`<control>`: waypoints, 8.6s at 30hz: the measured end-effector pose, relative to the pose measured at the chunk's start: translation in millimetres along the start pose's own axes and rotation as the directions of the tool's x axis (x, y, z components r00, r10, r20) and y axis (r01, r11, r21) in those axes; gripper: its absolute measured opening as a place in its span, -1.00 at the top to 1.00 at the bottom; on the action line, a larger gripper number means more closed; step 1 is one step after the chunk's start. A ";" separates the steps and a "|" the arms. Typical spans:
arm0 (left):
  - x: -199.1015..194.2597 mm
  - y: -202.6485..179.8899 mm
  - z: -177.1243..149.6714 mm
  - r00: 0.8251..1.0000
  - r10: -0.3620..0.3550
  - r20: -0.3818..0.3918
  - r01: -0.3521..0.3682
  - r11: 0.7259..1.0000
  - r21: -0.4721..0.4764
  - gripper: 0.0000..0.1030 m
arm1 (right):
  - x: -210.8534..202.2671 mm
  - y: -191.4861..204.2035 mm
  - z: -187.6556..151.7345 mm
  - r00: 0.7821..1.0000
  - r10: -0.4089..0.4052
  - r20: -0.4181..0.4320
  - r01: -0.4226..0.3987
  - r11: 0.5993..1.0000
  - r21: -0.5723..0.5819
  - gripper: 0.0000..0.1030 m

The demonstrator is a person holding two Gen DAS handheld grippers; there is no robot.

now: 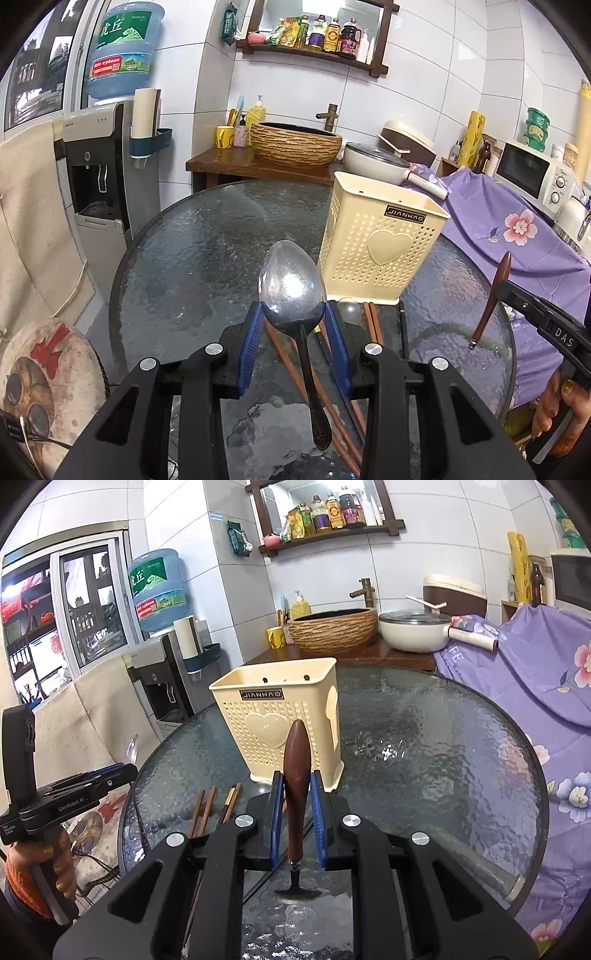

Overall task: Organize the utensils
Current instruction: 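Lift both spoons and carry them over the cream utensil holder, then lower both spoons into the holder and open both tools, then withdraw both tools from the holder back toward the chopsticks, then grasp the black chopstick with the right tool while the left tool grasps a brown wooden chopstick, then lift both chopsticks upright and carry them over the holder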

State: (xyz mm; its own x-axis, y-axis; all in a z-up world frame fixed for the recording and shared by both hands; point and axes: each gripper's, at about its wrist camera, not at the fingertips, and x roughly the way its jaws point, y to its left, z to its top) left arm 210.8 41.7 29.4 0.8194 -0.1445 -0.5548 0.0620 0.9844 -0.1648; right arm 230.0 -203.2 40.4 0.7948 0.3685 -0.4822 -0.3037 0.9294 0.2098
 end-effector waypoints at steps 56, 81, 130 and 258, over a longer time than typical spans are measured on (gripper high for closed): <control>95.0 -64.1 108.2 0.973 0.001 0.231 -0.029 0.992 0.120 0.33 | 93.0 3.7 119.6 1.000 0.004 0.017 -0.003 0.996 -0.089 0.70; 82.6 -57.3 90.5 0.969 -0.020 0.244 -0.015 0.990 0.139 -0.15 | 91.5 -5.9 105.8 0.999 -0.019 0.028 0.021 0.998 -0.062 0.17; 51.4 18.5 -60.8 0.980 0.097 -0.176 -0.112 0.991 -0.078 -0.20 | 96.1 7.5 -58.7 0.935 -0.112 -0.335 0.126 0.992 0.019 -0.09; -53.4 -41.3 48.4 0.974 -0.131 0.185 0.121 0.991 0.061 0.88 | -28.2 28.7 52.8 0.988 0.095 0.123 -0.089 0.994 -0.057 0.85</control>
State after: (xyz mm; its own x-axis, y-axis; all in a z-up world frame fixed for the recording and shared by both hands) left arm 192.1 13.6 105.4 0.8952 -0.2509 -0.3684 0.1957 0.9638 -0.1809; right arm 226.6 -188.0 104.9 0.8210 0.4498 -0.3515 -0.4024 0.8928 0.2027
